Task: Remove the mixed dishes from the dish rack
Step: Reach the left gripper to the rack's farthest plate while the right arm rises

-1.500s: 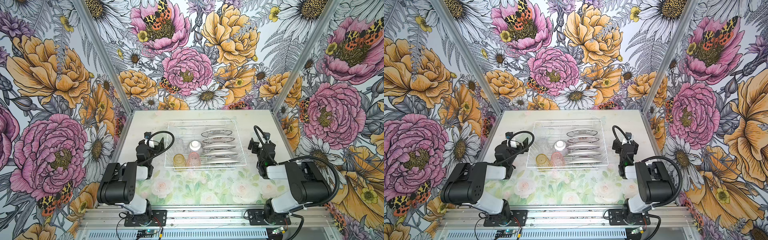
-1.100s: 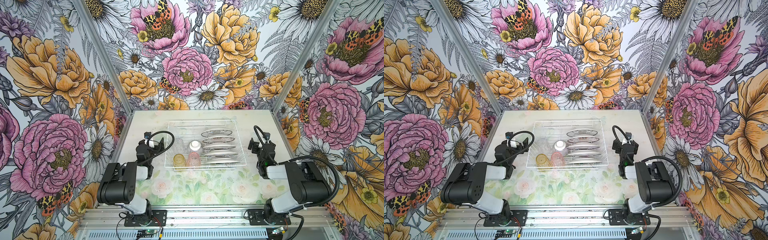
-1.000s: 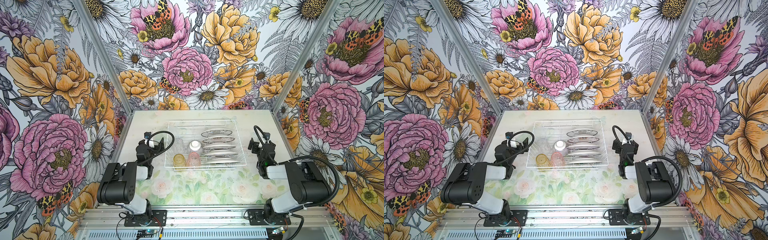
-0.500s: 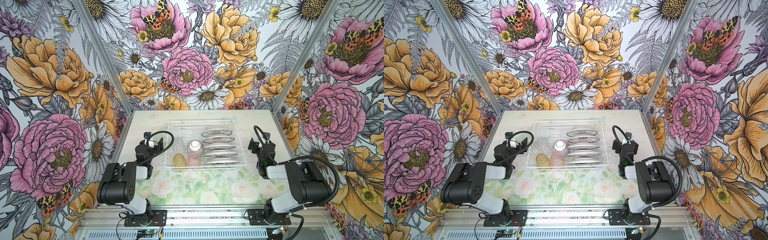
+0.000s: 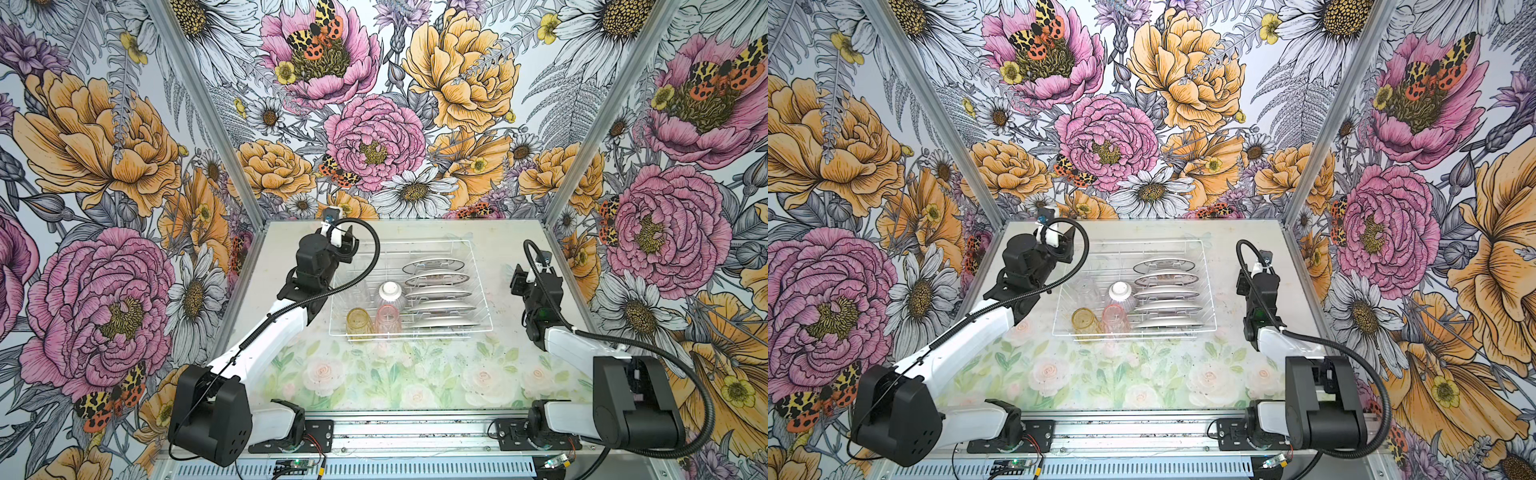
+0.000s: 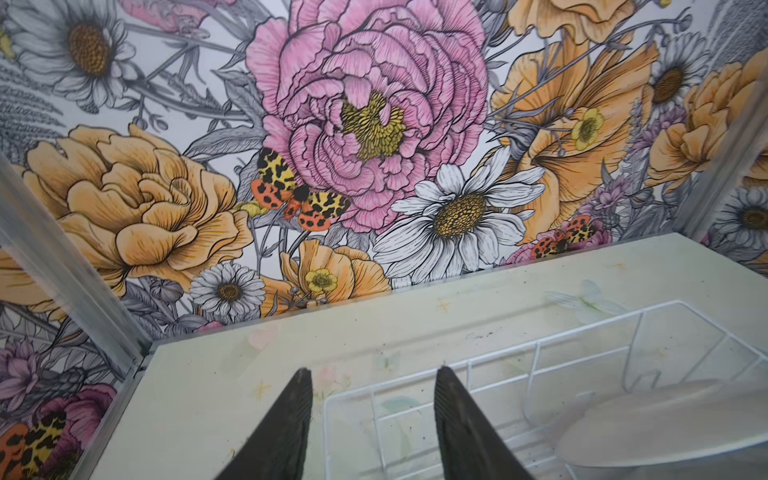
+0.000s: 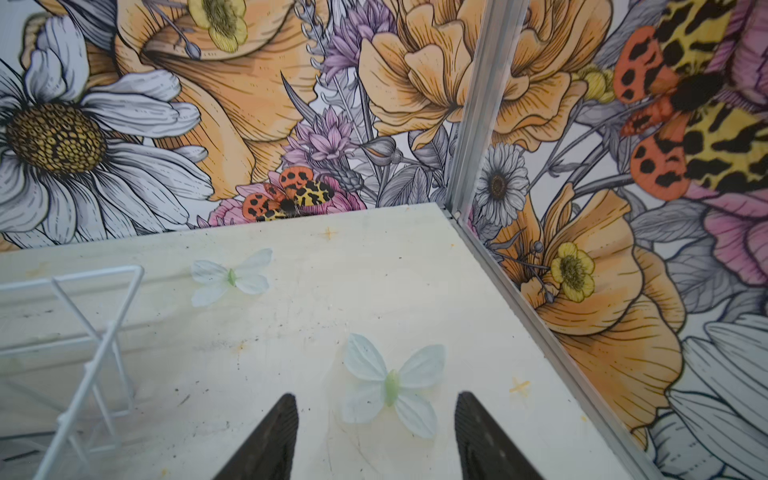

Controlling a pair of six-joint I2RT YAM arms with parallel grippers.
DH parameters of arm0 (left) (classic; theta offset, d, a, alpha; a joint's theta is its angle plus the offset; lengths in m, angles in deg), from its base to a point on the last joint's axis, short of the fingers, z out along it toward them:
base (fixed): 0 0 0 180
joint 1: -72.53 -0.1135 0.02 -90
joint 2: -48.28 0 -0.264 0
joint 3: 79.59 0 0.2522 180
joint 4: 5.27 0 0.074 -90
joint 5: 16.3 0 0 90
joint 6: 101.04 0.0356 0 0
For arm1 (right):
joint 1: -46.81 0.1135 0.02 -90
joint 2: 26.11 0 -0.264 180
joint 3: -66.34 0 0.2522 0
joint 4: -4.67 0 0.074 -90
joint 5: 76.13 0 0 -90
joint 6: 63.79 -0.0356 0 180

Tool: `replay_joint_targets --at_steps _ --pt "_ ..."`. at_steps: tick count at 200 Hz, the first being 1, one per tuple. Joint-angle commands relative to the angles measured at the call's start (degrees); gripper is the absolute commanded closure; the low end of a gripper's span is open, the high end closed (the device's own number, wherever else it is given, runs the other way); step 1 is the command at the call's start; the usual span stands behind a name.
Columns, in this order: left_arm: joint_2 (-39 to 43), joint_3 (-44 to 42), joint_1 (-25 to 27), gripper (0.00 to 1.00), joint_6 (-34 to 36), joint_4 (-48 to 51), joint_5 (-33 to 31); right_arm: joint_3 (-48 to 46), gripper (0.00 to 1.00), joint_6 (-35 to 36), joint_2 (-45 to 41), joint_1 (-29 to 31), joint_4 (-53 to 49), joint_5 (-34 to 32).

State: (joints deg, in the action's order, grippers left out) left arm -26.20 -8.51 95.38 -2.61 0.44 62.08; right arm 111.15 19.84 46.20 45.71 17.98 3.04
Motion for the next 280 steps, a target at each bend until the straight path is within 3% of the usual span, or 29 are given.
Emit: replay_joint_targets --at_steps 1,29,47,75,178,280 --pt "-3.9 4.67 4.2 0.54 4.51 14.06 -5.13 8.02 0.39 -1.19 -5.23 0.09 -20.99 3.83" --pt "-8.85 10.6 9.07 0.62 10.18 18.19 -1.43 19.36 0.49 -2.94 -6.73 0.46 -40.09 14.0" --pt "-12.47 13.63 13.07 0.64 14.85 19.67 -1.86 23.25 0.55 -6.13 -6.93 1.14 -45.21 20.41" --pt "-17.31 17.36 17.41 0.63 19.71 19.98 -1.18 27.24 0.55 -7.97 -6.02 3.86 -48.81 25.03" --pt "-27.25 34.18 18.02 0.57 22.39 35.28 14.77 30.4 0.55 -7.29 -4.25 6.56 -50.16 25.11" --pt "-32.44 38.53 18.44 0.59 25.9 38.43 11.49 30.21 0.53 -6.87 -5.95 6.55 -50.06 25.32"
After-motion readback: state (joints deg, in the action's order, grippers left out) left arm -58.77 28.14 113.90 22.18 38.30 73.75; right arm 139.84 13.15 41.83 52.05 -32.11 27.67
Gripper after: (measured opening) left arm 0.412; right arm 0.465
